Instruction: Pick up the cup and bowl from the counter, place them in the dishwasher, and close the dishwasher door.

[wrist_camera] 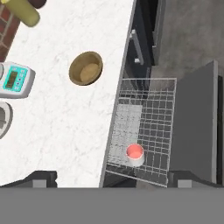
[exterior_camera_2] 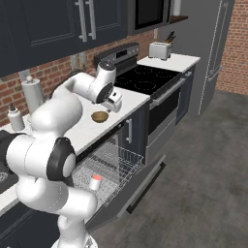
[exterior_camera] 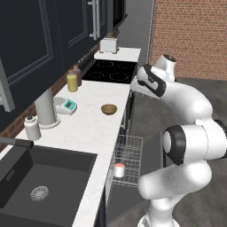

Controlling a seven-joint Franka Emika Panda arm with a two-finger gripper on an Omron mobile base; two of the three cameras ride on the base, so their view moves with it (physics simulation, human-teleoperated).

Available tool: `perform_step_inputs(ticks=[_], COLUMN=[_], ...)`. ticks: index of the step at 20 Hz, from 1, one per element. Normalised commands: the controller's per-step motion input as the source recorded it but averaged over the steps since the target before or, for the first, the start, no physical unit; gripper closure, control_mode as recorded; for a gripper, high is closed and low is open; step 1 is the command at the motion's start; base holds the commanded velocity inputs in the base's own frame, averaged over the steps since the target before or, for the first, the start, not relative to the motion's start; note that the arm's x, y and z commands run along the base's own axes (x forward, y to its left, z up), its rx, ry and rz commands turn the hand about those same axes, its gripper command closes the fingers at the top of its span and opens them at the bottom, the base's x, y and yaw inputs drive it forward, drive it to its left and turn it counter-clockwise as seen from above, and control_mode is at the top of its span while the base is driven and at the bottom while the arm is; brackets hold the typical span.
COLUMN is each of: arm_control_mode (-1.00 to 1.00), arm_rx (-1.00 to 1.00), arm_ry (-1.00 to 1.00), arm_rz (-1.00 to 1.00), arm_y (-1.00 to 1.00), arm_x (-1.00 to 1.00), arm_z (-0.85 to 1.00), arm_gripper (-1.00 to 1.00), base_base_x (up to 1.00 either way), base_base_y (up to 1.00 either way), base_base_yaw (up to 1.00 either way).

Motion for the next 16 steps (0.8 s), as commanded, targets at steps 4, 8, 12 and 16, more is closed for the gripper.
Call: perform_step_inputs(ticks=[4, 8, 12, 16], arm_control_mode=[-1.0, -1.0, -1.0, -1.0], arm_rx=[0.05, 0.02, 0.0, 0.0], arm_ry=[0.07, 0.03, 0.02, 0.07], arm_rz=[0.12, 0.11, 0.11, 0.05], arm_y=[0.22, 0.08, 0.1, 0.04], arm_x=[0.78, 0.7, 0.62, 0.66], arm_z=[-0.19, -0.35, -0.39, -0.4], arm_gripper=[-1.0, -1.0, -1.0, -1.0], base_base_x=[0.0, 0.0, 0.0, 0.0], base_base_y=[0.0, 0.0, 0.0, 0.0], base_base_yaw=[0.0, 0.0, 0.0, 0.0])
